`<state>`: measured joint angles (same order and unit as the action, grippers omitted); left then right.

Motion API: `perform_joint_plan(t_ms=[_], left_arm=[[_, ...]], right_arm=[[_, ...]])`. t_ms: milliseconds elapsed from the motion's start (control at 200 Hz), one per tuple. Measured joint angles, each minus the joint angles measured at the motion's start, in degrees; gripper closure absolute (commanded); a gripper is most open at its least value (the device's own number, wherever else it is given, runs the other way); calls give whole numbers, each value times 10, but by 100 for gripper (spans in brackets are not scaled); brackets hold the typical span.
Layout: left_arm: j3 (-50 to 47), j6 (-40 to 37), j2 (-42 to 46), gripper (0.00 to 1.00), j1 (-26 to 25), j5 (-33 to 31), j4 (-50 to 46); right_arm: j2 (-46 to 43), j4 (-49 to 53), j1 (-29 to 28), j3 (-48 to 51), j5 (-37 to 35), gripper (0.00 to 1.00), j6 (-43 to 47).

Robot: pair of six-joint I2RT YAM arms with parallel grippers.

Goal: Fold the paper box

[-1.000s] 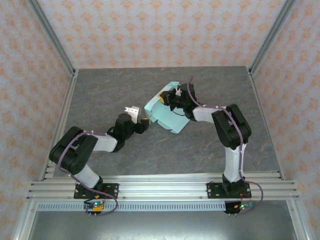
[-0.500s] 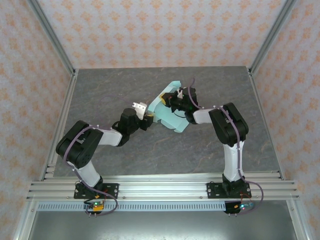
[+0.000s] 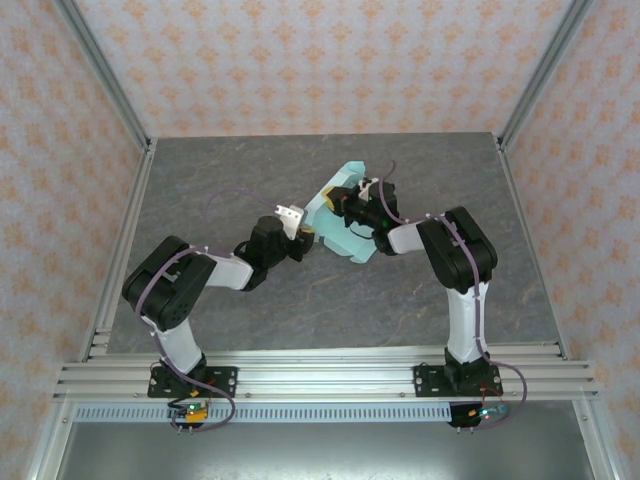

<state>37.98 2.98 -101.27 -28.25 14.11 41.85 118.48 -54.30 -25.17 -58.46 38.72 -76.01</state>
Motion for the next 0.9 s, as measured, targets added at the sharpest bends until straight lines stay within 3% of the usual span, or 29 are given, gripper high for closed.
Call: perform_joint_plan(t_ms=[450, 691, 901], left_arm=[[-4, -3, -4, 65, -3, 7, 14], [-40, -11, 26, 62, -3, 23, 26], [-81, 19, 105, 46, 20, 49, 28]], right_arm=[[7, -53, 2, 20, -1, 96, 20], [7, -40, 11, 20, 47, 96, 54], [22, -31, 9, 2, 87, 96, 67]])
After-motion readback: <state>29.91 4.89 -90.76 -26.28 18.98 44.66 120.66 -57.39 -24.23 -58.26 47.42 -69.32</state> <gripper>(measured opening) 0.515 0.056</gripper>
